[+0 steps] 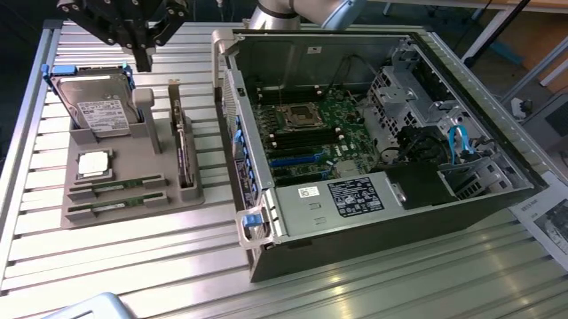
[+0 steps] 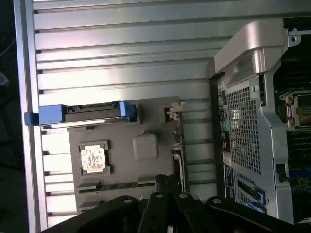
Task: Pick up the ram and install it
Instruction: 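Reach for the ram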
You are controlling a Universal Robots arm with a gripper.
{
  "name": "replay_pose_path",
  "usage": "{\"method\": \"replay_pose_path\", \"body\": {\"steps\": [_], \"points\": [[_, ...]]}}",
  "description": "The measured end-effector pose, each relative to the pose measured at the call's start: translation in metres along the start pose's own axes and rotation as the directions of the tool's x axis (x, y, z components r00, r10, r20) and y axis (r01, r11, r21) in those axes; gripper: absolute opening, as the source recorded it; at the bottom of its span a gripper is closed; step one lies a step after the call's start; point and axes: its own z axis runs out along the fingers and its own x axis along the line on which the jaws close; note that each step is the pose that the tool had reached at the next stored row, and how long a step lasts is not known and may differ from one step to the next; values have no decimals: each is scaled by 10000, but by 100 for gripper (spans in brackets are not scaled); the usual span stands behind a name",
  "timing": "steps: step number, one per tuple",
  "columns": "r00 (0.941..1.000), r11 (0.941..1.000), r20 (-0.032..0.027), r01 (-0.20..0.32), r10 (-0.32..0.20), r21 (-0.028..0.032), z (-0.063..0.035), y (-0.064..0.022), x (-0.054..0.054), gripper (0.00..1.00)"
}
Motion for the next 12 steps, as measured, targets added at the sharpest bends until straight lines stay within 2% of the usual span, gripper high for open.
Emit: {"method": "replay_pose_path", "body": {"steps": [12], "points": [[10000,10000,-4,0,0,0,-13,-46,610,10]]}}
